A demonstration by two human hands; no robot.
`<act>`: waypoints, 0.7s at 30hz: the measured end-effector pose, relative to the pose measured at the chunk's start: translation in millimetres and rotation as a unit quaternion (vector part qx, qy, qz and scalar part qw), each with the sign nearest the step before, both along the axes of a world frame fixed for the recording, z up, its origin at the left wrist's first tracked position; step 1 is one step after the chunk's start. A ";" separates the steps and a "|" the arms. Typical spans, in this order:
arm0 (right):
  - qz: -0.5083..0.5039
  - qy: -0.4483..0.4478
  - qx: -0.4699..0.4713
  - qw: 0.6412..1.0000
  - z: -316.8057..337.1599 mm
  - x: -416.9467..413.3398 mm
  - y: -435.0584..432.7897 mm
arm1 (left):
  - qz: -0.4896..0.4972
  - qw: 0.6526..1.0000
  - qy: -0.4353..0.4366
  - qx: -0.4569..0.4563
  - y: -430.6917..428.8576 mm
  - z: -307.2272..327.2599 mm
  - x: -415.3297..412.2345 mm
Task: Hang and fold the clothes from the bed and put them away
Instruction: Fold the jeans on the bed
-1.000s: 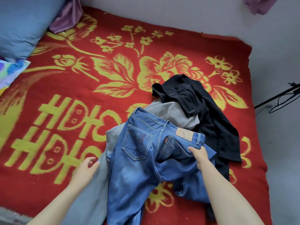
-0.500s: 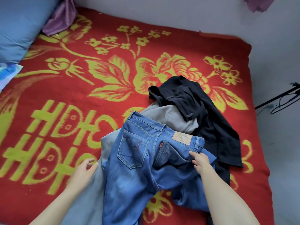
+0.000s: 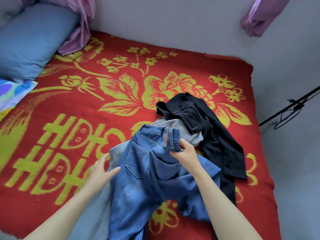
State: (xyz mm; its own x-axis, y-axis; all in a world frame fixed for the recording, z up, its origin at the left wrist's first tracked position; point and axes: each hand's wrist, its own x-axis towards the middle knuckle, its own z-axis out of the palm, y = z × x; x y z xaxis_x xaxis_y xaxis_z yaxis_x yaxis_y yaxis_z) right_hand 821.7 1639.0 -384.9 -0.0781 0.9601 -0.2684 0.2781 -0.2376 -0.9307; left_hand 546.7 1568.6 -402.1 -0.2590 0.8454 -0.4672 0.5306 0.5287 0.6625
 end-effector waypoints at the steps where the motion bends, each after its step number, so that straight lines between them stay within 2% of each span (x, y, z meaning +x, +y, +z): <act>1: 0.022 -0.007 0.028 0.999 20.8 -4.5 -3.2 | -0.007 0.999 -0.015 0.033 2.9 14.7 6.4; 4: 0.054 -0.029 0.125 0.990 81.9 -13.5 -16.8 | 0.028 0.982 -0.167 0.084 8.2 76.8 27.9; 7: 0.074 -0.086 0.193 0.975 124.2 -39.4 -49.6 | 0.086 0.936 -0.334 0.075 -2.6 129.2 43.6; 9: 0.115 -0.122 0.240 0.956 136.3 -64.5 -76.3 | 0.110 0.906 -0.406 0.041 -13.2 150.4 45.1; 11: 0.180 -0.119 0.271 0.938 136.4 -87.6 -101.2 | 0.127 0.885 -0.446 0.030 -26.7 162.6 36.8; 15: 0.289 -0.079 0.195 0.934 128.4 -115.6 -141.3 | 0.140 0.890 -0.432 0.044 -69.9 163.7 -0.2; 18: 0.386 -0.080 0.160 0.905 109.3 -127.2 -167.0 | 0.172 0.911 -0.374 0.036 -103.7 147.5 -29.9; 21: 0.440 -0.045 0.031 0.896 86.6 -131.3 -184.3 | 0.198 0.937 -0.288 0.011 -136.5 122.4 -56.6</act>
